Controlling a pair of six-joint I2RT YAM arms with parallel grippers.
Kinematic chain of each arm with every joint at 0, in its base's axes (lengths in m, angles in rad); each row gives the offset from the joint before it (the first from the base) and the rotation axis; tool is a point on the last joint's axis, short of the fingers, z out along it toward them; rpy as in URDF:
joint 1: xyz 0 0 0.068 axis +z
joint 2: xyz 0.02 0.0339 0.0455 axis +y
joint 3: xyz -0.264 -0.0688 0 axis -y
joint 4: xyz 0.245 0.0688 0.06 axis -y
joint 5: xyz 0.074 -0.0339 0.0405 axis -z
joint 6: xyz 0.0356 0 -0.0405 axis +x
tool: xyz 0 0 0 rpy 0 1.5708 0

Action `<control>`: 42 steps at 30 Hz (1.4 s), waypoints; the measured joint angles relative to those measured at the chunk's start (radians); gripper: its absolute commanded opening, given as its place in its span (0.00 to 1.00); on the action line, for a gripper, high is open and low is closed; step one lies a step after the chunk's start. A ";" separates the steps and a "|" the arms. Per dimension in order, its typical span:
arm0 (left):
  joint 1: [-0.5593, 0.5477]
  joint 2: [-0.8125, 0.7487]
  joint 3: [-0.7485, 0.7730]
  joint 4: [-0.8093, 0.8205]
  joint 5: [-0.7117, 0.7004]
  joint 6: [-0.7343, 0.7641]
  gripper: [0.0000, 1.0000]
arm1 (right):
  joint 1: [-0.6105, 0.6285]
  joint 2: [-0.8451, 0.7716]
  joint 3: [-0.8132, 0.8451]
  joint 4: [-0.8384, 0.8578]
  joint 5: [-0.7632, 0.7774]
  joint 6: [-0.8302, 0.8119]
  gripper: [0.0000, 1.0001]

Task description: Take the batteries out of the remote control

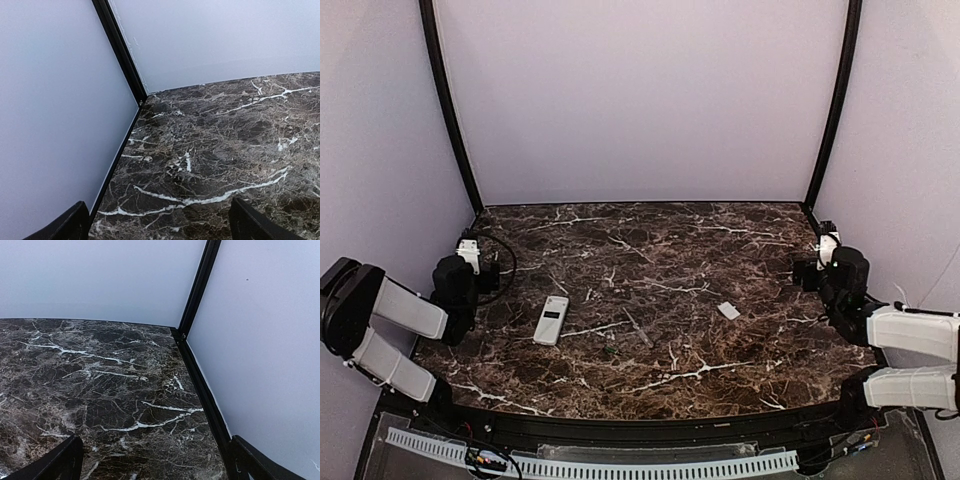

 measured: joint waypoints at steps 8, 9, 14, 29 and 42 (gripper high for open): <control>0.038 0.132 -0.006 0.127 0.088 -0.042 0.99 | -0.128 0.045 -0.070 0.180 -0.182 -0.026 0.99; 0.039 0.145 -0.008 0.139 0.097 -0.043 0.99 | -0.150 0.064 -0.077 0.212 -0.217 -0.025 0.99; 0.040 0.167 -0.011 0.171 0.131 -0.045 0.98 | -0.214 0.165 -0.097 0.324 -0.332 -0.025 0.99; 0.058 0.167 -0.010 0.175 0.151 -0.064 0.99 | -0.319 0.443 -0.038 0.568 -0.559 -0.029 0.99; 0.061 0.167 -0.010 0.176 0.148 -0.076 0.99 | -0.337 0.517 -0.036 0.655 -0.584 -0.005 0.99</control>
